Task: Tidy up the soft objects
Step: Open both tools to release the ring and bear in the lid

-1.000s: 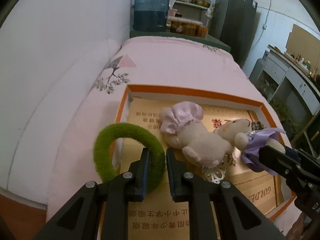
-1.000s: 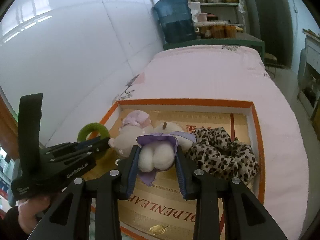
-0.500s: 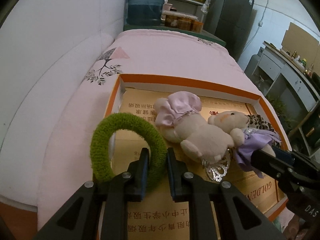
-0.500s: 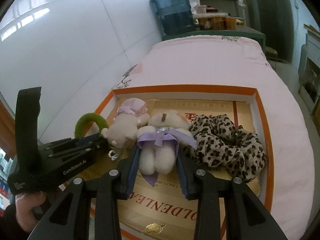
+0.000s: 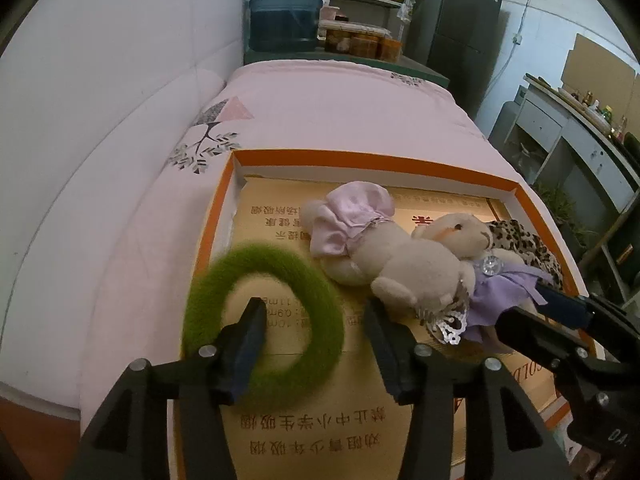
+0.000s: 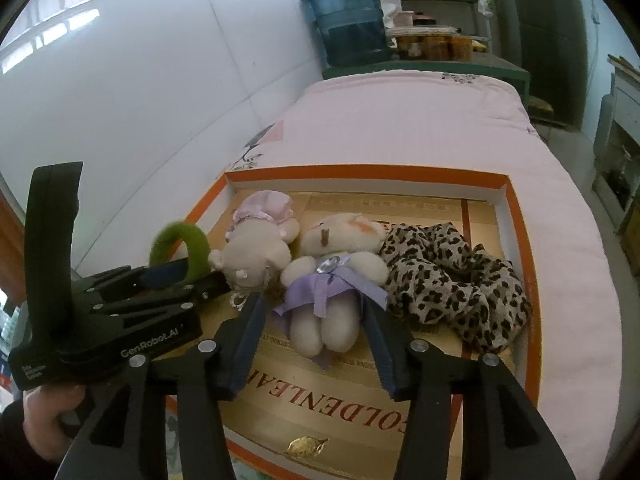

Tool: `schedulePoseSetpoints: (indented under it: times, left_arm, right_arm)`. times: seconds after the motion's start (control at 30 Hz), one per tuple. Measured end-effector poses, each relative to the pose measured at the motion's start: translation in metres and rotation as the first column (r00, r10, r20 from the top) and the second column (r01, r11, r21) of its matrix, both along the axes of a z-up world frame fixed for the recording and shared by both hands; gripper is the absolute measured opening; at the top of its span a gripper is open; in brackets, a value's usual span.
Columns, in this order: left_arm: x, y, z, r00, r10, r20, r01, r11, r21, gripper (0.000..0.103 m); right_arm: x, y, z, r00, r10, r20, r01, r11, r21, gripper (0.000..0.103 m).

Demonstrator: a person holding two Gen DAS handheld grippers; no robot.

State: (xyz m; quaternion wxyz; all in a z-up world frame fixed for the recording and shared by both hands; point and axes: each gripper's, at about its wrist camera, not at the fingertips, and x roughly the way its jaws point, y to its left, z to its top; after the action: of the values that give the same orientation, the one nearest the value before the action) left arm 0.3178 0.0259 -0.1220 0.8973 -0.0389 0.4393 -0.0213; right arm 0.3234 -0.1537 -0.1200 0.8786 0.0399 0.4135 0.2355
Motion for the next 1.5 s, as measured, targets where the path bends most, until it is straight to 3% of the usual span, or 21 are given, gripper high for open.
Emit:
schedulePoseSetpoints:
  times: [0.67, 1.5]
  left_arm:
    - [-0.016, -0.005, 0.016, 0.999, -0.01, 0.035, 0.01, 1.0, 0.002, 0.052]
    - [-0.075, -0.01, 0.045, 0.993, 0.006, 0.122, -0.006, 1.0, -0.003, 0.052]
  right_arm:
    - [-0.021, -0.014, 0.014, 1.0, -0.016, 0.014, 0.016, 1.0, 0.013, 0.053]
    - [-0.071, -0.016, 0.033, 0.999, -0.007, 0.038, 0.006, 1.0, 0.029, 0.053]
